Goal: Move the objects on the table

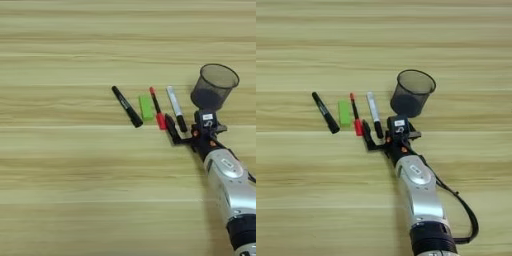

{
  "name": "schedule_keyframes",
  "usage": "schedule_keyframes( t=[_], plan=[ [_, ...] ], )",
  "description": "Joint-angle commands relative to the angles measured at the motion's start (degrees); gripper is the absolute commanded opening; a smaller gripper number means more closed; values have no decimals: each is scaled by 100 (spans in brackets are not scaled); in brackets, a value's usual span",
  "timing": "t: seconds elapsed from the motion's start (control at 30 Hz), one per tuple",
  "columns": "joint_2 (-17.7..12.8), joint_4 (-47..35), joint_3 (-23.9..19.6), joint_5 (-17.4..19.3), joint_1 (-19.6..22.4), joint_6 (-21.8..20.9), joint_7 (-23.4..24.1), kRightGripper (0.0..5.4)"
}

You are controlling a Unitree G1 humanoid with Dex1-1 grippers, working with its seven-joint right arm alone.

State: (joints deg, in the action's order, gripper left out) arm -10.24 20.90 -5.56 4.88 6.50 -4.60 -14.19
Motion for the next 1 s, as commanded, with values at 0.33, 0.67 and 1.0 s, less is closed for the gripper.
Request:
schedule_keyframes(
  t=[0.33,0.67,1.0],
  plan=[
    [-17,-19,-114,185,230,191,-9,393],
    [-25,-20,-110,210,239,239,-32,279],
    [-31,19,-107,199,254,227,-32,174]
  ],
)
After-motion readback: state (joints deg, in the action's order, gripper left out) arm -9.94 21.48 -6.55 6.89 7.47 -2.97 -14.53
